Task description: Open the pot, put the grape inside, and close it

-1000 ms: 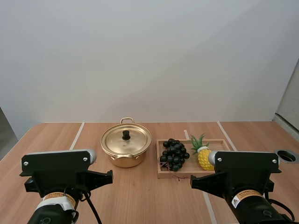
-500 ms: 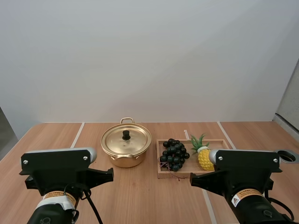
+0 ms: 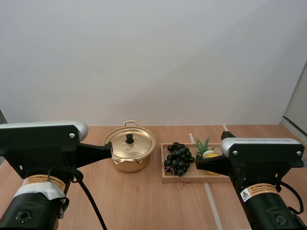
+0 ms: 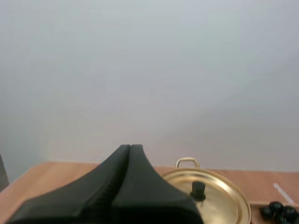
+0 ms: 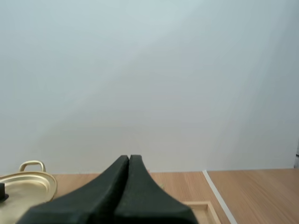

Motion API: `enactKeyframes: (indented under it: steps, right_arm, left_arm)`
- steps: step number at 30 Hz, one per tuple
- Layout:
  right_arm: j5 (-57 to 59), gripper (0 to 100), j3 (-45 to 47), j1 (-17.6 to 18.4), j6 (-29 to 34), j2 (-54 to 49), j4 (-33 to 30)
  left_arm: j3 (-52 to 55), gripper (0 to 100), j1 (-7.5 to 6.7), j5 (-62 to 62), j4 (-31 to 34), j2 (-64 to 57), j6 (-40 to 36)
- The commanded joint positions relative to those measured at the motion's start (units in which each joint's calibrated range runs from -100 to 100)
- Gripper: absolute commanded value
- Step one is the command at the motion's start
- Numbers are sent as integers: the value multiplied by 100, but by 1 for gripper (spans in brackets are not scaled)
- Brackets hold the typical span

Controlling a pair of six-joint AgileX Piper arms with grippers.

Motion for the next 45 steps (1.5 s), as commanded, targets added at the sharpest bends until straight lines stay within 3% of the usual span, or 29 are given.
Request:
enactKeyframes:
  steps: [1, 15, 23, 32, 36, 45]
  right_arm:
    - [-148, 0, -143, -20, 27, -25, -61]
    - [1893, 0, -3126, -20, 27, -25, -61]
    - [1902, 0, -4863, -20, 27, -25, -61]
    - [2045, 0, -6028, -20, -40, -19, -61]
    - [2609, 0, -6586, -20, -55, 717, -153]
    - [3843, 0, -8301, -20, -55, 3149, -153]
  left_arm:
    - [-443, 0, 13, -113, 25, -27, -42]
    - [-2201, 0, 13, -95, 25, -27, -42]
    - [-3571, 0, 13, -77, 25, -27, 128]
    - [-4610, 0, 13, -77, 25, -27, 395]
    - [-4995, 0, 13, -77, 25, 548, 909]
    - [-6505, 0, 13, 798, 25, 2948, 933]
